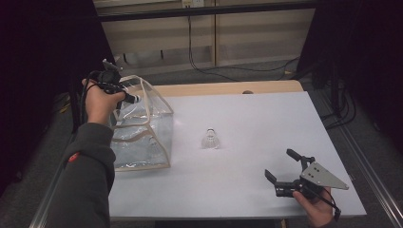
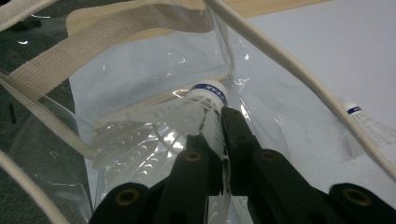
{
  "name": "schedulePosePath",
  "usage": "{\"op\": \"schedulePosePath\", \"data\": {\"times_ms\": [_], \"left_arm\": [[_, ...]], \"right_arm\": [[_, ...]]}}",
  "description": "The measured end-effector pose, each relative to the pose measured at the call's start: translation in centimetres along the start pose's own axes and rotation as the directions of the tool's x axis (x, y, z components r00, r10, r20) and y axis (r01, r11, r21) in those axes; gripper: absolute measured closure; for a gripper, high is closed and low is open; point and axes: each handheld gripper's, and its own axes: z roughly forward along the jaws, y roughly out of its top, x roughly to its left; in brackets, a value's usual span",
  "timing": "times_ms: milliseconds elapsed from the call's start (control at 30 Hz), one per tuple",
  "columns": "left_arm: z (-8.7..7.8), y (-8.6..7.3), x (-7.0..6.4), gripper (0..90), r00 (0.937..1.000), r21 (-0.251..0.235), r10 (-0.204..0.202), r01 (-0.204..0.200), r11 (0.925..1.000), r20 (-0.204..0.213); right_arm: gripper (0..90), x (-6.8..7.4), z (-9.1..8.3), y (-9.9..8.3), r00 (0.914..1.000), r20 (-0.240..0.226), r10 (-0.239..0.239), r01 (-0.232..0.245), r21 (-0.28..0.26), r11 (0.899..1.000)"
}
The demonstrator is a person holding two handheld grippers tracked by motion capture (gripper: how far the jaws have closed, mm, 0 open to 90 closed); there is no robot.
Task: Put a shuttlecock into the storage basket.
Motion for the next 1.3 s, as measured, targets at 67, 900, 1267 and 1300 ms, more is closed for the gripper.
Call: {"op": "schedulePosePath", "data": {"times_ms": [67,900,1267,1300], "left_arm": [[0.1,0.0,0.0,87.4,1.0000,-0.005,-0.003,0.003,1.0000,-0.002],[-0.1,-0.1,-0.5,71.3,0.9995,-0.082,-0.004,0.006,0.9966,0.032],[-1.4,-0.7,-0.8,58.8,0.9967,-0.094,-0.017,0.024,0.9953,0.080],[-1.5,-0.8,-0.9,58.2,0.9960,-0.098,-0.022,0.030,0.9947,0.087]], "right_arm": [[1.4,0.0,0.0,0.0,1.0000,0.000,0.000,0.000,-0.002,1.000],[1.4,0.0,0.0,0.0,1.0000,0.001,-0.002,0.002,-0.005,1.000],[1.4,0.1,-0.1,0.1,1.0000,0.002,0.002,-0.002,-0.005,1.000],[1.4,0.1,-0.1,0.1,1.0000,0.002,0.001,-0.001,-0.005,1.000]]}}
